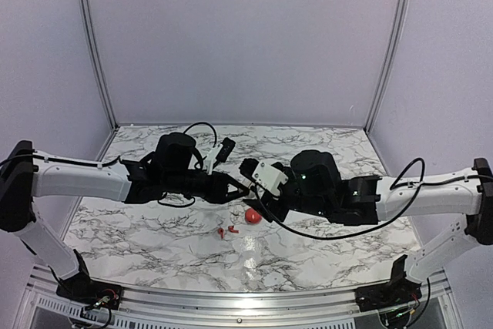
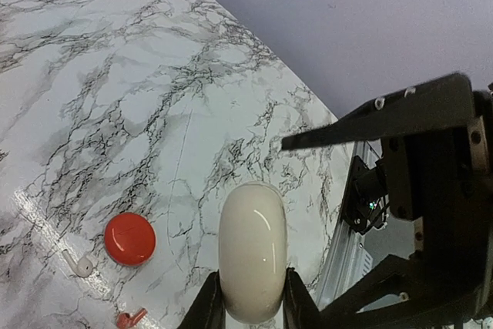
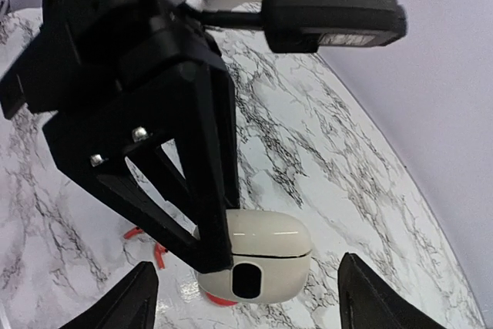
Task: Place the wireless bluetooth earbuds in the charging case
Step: Pass from the right arm to the left, then pass from the left arm to the right
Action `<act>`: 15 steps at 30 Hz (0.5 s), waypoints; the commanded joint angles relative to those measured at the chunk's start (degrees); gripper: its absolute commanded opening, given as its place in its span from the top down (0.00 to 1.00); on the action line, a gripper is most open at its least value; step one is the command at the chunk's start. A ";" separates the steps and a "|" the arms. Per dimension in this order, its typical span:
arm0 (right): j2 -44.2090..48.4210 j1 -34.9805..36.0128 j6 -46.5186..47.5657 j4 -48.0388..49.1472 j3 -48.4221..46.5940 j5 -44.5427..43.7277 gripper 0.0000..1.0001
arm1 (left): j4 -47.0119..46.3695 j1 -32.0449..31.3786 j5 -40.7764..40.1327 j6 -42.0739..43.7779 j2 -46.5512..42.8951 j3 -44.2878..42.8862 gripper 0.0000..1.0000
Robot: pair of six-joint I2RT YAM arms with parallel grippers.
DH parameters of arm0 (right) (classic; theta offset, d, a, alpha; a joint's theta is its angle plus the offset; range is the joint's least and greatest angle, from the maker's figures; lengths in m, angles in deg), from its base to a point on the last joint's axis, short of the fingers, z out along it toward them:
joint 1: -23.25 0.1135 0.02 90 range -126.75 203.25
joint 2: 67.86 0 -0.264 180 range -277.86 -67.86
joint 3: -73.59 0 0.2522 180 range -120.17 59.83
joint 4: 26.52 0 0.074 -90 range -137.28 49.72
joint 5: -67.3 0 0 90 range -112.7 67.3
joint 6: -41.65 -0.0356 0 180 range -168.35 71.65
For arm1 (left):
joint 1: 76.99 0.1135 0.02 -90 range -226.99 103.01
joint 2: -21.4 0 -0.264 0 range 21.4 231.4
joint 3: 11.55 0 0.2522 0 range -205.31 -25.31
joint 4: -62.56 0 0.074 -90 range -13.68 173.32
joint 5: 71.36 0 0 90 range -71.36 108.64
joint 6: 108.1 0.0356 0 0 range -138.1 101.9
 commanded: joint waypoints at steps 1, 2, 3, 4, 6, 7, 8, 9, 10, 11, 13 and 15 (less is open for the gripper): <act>5.71 -3.61 -3.01 -0.49 1.01 10.71 0.23 | -1.23 -0.33 3.15 5.24 -2.36 1.97 0.94; 6.99 -4.76 -3.60 -1.35 1.23 14.97 0.23 | -1.20 -0.30 3.68 6.32 -2.87 2.31 0.94; 8.17 -5.76 -4.18 -1.55 1.50 17.69 0.23 | -1.20 -0.29 4.04 7.87 -3.45 2.72 0.94; 9.48 -6.45 -4.64 -3.07 1.73 20.05 0.23 | -1.20 -0.28 4.61 9.09 -4.04 3.12 0.94; 11.65 -7.66 -5.96 -5.04 2.07 23.98 0.24 | -1.28 -0.36 5.84 11.57 -5.12 3.99 0.93; 12.61 -8.30 -6.71 -5.81 2.06 25.82 0.25 | -1.36 -0.57 6.32 12.89 -5.60 4.34 0.93; 13.14 -8.94 -7.58 -6.60 2.02 27.61 0.26 | -1.37 -0.94 6.72 14.30 -5.99 4.69 0.93; 13.44 -9.61 -8.46 -7.18 2.04 29.41 0.27 | -1.37 -1.49 6.59 15.93 -6.58 5.08 0.93; 13.98 -10.27 -9.27 -7.42 2.18 31.00 0.28 | -1.37 -2.08 6.41 17.43 -7.19 5.45 0.93; 14.34 -11.00 -10.18 -7.59 2.44 32.64 0.29 | -1.37 -2.74 6.12 18.99 -7.71 5.67 0.92; 14.56 -12.11 -11.64 -7.58 2.76 36.72 0.31 | -1.37 -3.78 4.79 20.90 -8.69 6.10 0.93; 13.98 -12.32 -12.51 -7.83 2.67 40.49 0.33 | -1.37 -4.28 3.82 21.76 -9.40 6.15 0.93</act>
